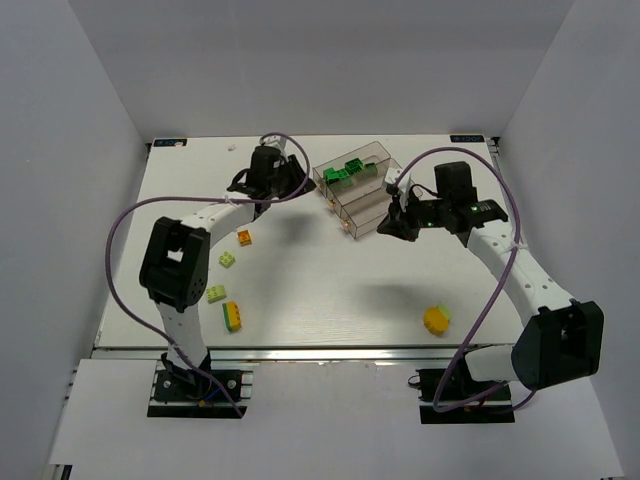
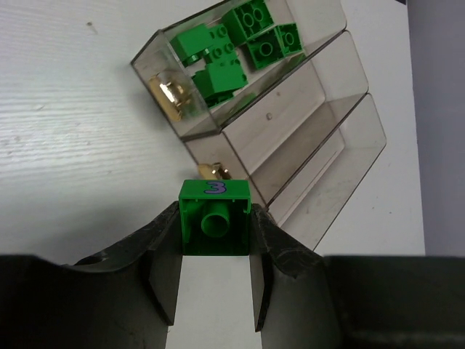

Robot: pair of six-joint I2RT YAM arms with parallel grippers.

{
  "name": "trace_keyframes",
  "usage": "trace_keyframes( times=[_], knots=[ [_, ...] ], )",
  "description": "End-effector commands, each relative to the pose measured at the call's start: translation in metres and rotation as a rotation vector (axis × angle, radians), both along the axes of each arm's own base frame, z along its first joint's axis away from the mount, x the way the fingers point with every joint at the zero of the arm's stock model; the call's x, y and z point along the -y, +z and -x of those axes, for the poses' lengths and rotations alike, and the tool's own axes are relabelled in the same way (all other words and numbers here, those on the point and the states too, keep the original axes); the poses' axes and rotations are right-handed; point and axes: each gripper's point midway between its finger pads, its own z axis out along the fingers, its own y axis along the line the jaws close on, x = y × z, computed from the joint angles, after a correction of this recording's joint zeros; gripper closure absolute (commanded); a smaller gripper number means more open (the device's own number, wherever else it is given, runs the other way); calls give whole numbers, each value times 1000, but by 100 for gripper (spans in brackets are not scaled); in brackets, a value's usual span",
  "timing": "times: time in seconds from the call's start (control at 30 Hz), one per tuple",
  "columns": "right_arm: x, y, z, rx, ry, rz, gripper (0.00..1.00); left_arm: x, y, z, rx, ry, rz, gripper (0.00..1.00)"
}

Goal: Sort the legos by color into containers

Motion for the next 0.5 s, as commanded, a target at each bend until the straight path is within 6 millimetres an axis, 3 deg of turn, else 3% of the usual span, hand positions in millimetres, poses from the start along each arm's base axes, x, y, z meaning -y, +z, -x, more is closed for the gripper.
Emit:
trace_keyframes(
  times=[0.0,0.07,0.13,0.2,0.33,0.47],
  knots=[
    [4,8,1,23,-18,-12,86,21,32,-22,67,-3,85,77],
    [6,6,1,16,-23,-11,85,28,41,-31,83,2,107,77],
    [7,4,1,8,-28,-9,85,34,31,-37,68,2,110,76],
    [6,4,1,6,-27,-11,85,41,37,-44,80,0,128,75],
    [7,2,0,-4,-31,-14,85,55,21,-53,55,-9,130,74],
    [7,0,-1,-13,-35,-15,84,69,21,-62,58,-18,137,72]
  ],
)
